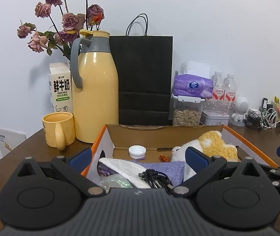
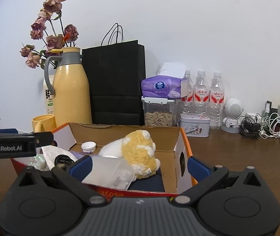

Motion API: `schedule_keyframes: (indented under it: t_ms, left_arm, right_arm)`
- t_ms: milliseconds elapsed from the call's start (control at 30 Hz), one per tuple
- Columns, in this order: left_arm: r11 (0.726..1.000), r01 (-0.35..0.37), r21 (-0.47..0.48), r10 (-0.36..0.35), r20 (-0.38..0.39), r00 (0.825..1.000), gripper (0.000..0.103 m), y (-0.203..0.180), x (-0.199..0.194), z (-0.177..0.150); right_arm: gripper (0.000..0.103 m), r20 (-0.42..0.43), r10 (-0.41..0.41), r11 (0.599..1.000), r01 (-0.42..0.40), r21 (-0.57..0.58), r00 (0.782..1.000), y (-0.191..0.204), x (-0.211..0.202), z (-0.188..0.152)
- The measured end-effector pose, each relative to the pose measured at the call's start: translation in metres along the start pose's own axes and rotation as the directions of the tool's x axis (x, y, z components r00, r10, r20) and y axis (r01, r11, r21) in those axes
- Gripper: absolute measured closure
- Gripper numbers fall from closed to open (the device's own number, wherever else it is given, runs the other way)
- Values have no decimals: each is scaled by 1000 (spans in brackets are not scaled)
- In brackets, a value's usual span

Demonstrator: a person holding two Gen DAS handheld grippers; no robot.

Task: Organize objects
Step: 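Carry the black cable with the left gripper into the box while the right gripper drops the white lid there, then withdraw both grippers from the box toward the remaining items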

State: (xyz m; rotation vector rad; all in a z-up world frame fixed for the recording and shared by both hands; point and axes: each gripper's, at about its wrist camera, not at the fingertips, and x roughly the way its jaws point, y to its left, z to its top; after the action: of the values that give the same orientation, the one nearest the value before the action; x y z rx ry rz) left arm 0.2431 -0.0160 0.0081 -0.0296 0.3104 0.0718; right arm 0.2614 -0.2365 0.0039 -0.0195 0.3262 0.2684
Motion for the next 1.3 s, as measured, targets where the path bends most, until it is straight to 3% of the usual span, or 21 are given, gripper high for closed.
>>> schedule_keyframes:
  t_ms: [367, 800, 1167, 1300]
  left_arm:
    - [1000, 23, 17, -22, -10, 1000, 0, 2, -22, -9]
    - [1000, 5, 29, -4, -46, 999, 0, 26, -52, -23]
    - [998, 5, 64, 5, -152, 988, 0, 56, -56, -49]
    - [1000, -5, 26, 9, -173, 985, 0, 68, -55, -51]
  right_arm:
    - [0, 12, 1, 1000, 0, -29, 1000, 6, -19, -6]
    - [0, -72, 36, 997, -41, -61, 997, 26, -43, -31]
    - [0, -192, 142, 980, -166, -112, 971, 63, -43, -51]
    - [0, -225, 182, 969, -214, -126, 957, 79, -41, -56]
